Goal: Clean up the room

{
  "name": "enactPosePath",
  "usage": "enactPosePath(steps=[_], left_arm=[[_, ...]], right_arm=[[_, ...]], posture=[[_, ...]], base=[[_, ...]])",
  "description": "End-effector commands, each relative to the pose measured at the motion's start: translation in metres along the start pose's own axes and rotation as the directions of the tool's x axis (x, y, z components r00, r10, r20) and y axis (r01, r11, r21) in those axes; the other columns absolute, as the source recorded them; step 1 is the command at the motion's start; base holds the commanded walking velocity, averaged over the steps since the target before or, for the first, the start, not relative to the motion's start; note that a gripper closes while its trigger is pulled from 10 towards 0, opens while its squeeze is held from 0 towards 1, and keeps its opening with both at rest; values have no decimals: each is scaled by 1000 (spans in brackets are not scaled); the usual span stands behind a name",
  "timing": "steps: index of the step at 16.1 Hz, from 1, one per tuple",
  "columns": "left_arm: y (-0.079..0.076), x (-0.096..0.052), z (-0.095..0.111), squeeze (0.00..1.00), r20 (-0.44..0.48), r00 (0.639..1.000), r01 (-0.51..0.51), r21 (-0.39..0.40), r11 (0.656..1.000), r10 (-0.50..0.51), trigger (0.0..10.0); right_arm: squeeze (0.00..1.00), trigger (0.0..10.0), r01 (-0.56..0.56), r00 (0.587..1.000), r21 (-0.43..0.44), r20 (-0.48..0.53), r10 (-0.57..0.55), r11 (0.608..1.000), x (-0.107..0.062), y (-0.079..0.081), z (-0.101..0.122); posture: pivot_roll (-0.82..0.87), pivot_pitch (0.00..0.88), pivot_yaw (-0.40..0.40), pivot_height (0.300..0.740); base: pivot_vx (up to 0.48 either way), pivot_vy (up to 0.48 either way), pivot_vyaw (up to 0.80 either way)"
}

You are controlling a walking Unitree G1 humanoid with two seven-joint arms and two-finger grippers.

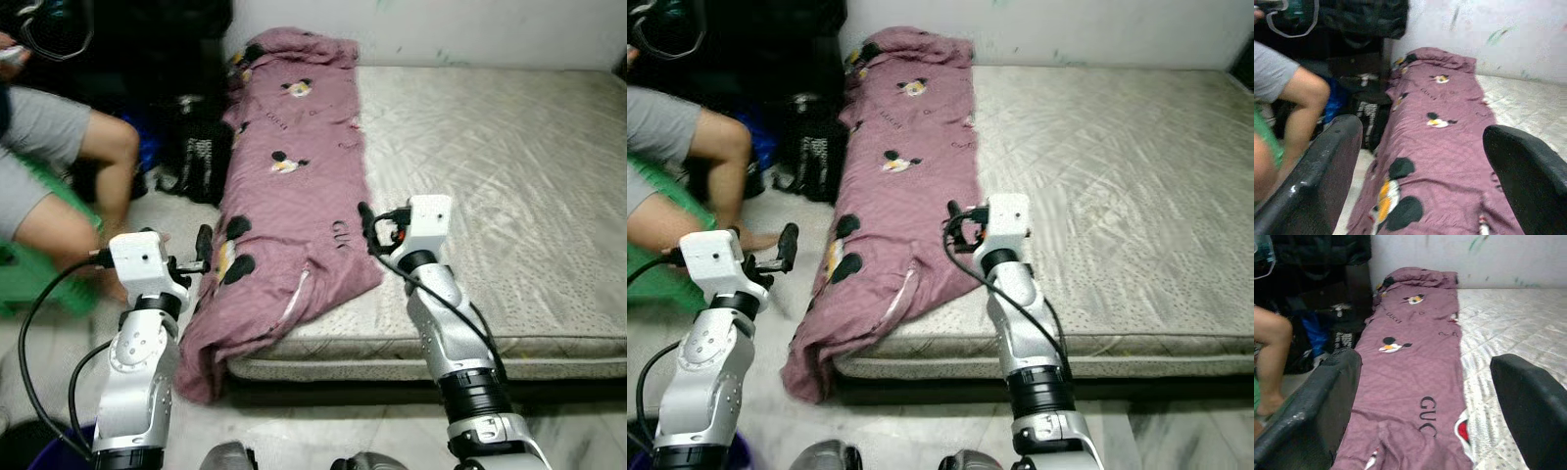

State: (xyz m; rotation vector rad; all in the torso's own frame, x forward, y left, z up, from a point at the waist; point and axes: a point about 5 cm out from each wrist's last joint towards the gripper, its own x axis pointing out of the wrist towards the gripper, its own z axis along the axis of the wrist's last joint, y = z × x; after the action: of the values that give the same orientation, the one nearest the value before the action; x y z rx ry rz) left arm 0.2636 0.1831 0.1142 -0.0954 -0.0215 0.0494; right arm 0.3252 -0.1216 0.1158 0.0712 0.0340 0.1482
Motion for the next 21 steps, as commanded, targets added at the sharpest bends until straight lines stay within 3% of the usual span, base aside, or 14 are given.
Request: enactPosePath(steps=[1, 8, 14, 19, 21], left_arm=[[-4, 2, 6, 0, 16, 1000, 23, -6, 1000, -23, 10000], [-6, 3, 5, 0, 12, 999, 30, -20, 999, -30, 10000], [-10, 2, 3, 0, 3, 999, 45, -34, 998, -44, 10000], [-11, 5, 3, 0, -3, 1000, 26, -45, 999, -26, 10000], [-11, 5, 3, 0, -1, 1000, 17, -48, 999, -17, 10000]], right_arm=[[0, 10000, 15, 1000, 1, 22, -15, 1000, 2, -4, 8], [0, 10000, 18, 1000, -8, 20, -18, 1000, 4, -3, 9], [0, 10000, 31, 999, -22, 17, -31, 999, 4, -7, 8], [0, 10000, 32, 999, -27, 7, -31, 999, 4, -7, 7], [0, 10000, 29, 1000, -28, 10, -28, 999, 5, -7, 7]], posture=[[-65, 0, -7, 740], [-65, 0, -9, 740], [-66, 0, -8, 740], [-71, 0, -8, 740], [-69, 0, -12, 740]], base=[[401, 0, -500], [407, 0, -202], [0, 0, 0], [0, 0, -744], [0, 0, 0]])
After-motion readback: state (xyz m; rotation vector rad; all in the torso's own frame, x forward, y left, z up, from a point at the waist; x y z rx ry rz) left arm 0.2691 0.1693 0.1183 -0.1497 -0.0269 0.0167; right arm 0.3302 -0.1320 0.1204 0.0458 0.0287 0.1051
